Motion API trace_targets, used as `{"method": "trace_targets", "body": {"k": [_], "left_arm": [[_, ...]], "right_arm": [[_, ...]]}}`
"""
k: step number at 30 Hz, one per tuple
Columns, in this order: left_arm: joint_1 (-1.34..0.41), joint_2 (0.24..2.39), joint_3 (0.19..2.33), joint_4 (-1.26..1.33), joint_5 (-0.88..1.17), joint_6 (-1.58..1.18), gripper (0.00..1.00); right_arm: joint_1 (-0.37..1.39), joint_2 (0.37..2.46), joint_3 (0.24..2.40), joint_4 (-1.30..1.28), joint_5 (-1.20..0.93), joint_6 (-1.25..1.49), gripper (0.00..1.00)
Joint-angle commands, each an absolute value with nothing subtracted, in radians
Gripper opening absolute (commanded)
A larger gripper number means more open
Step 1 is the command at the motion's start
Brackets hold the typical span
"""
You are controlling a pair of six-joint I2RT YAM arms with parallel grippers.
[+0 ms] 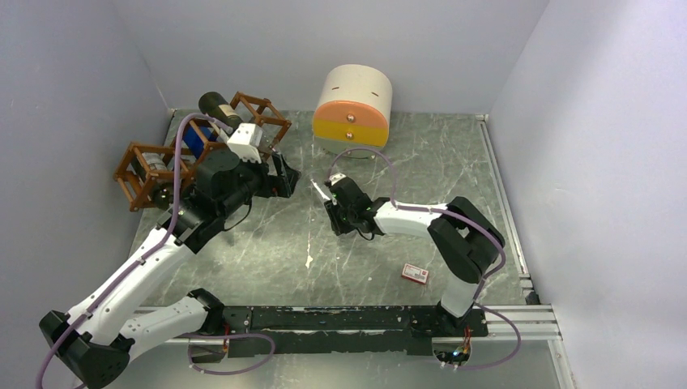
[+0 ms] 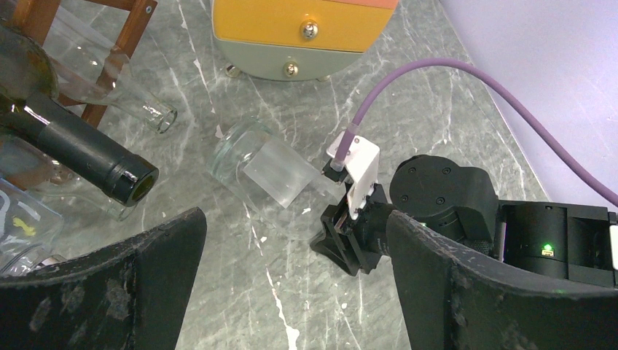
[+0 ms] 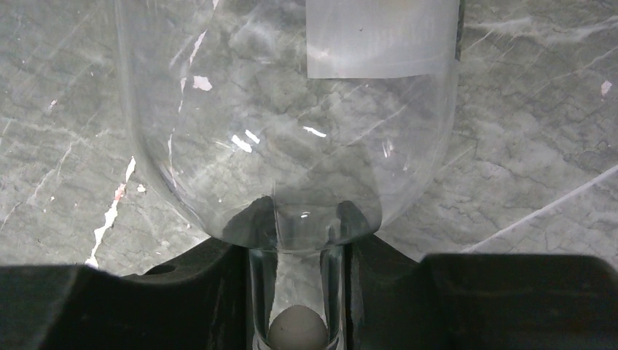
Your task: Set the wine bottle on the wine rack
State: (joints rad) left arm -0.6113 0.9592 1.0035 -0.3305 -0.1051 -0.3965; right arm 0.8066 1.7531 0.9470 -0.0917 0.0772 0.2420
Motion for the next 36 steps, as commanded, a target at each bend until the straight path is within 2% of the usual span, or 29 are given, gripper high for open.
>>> {"method": "trace_targets", "body": {"k": [1,21,27,36], "left_arm": [[-0.607,0.937,1.03,-0.333,-0.125,-0.38,0.97],[-0.607,0.831,1.085,-0.396,-0.276,-0.299,0.97],[-0.606,0.767,1.114,-0.402,-0.368,-0.256,0.97],[-0.606,0.718,1.265,-0.371,-0.387,-0.16,0.97]], "right_arm": [[0.811,1.701,0.946,-0.086,0.083,0.232,0.0],[0.816,1.281,0.936,-0.055,0.149,0.316,0.0],[0.82,1.23,1.101,-0.103,0.117,0.354,0.0],[0.884,1.411,1.458,-0.089,0.04,0.374,0.0]]}}
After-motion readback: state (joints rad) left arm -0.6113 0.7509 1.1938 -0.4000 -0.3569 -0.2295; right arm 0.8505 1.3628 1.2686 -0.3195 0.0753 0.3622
